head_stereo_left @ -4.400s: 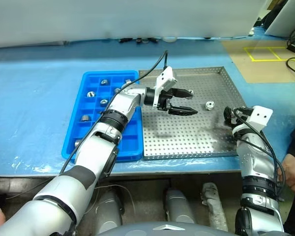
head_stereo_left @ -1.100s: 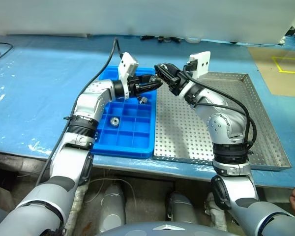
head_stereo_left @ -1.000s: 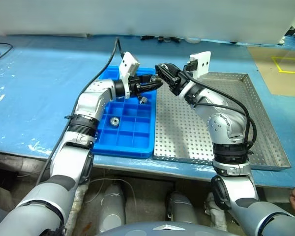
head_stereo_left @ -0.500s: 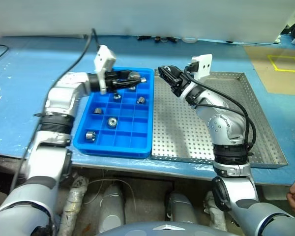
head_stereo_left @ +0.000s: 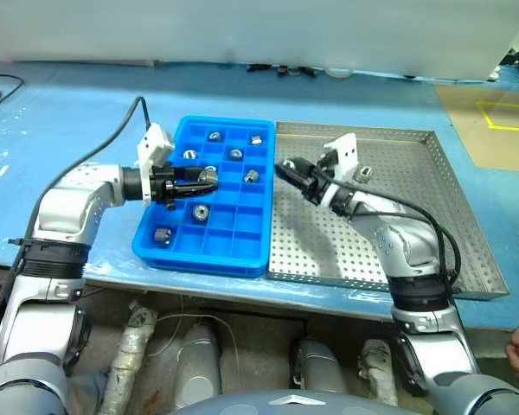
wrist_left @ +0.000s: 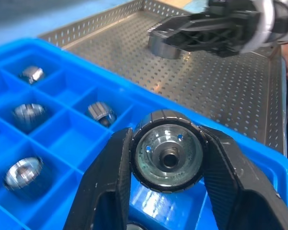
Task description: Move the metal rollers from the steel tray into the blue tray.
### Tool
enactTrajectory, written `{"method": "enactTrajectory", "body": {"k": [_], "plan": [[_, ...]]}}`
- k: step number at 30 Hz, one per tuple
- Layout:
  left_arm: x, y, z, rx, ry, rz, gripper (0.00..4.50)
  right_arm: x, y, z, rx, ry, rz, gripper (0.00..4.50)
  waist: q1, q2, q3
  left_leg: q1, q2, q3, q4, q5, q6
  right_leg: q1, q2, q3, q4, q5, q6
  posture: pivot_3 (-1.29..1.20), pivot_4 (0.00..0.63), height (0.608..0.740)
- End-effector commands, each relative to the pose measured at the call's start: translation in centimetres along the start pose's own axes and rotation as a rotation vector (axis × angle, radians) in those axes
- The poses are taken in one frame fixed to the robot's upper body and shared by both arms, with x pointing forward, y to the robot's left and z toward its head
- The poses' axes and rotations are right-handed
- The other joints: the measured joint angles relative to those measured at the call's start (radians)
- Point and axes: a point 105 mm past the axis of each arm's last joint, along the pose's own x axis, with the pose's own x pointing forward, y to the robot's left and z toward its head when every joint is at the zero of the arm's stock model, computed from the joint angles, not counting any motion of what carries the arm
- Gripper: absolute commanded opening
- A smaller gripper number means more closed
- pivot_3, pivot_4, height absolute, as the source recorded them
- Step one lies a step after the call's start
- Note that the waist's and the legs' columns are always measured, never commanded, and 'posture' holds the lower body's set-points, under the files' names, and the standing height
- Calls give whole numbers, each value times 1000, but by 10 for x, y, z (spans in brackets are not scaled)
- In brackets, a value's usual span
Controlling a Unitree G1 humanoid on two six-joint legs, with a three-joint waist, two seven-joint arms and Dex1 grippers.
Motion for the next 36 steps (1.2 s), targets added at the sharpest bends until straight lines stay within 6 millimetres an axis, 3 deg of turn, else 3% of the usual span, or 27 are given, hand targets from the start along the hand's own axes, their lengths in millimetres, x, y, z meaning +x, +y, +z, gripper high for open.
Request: {"method": "enactTrajectory", "body": {"k": [1,6,11,21,27,28,32,36], "plan": [[5,-1,-17,-8,34,10,1697,-4,17,16,-57,-51,63,1595,-3,0,0,2,1,0,0,0,0,0,1,1,0,0,0,-150,150,740],[4,2,-28,-9,52,23,1697,-7,20,18,-52,-64,60,1595,-8,0,0,6,2,0,-1,1,-2,0,3,10,3,0,0,-173,150,740],[0,-2,-22,-5,37,8,1697,-12,28,20,-41,-71,102,1595,-6,0,0,6,1,0,-2,2,-3,0,3,11,2,0,0,-158,150,740],[13,-14,-35,-26,46,-24,1697,-1,25,21,-49,-67,103,1595,-5,0,0,7,1,1,-2,2,-3,0,3,12,2,0,0,-126,150,740],[13,-9,-44,-36,68,5,1697,0,24,19,-44,-66,92,1595,-5,0,0,7,1,1,-2,2,-3,0,3,12,2,0,0,-134,150,740],[13,-9,-44,-33,69,6,2422,0,24,18,-43,-64,87,1595,-5,0,0,7,1,1,-2,2,-4,0,3,12,2,0,0,-135,150,740],[14,-8,-38,-16,64,12,3683,-1,23,17,-41,-64,78,1595,-5,0,0,7,1,1,-2,2,-3,0,3,12,2,0,0,-136,150,740],[8,-3,-15,25,17,23,3683,-2,23,17,-39,-66,75,1595,-5,0,0,7,1,1,-2,2,-3,0,3,12,3,0,0,-133,150,740]]}}
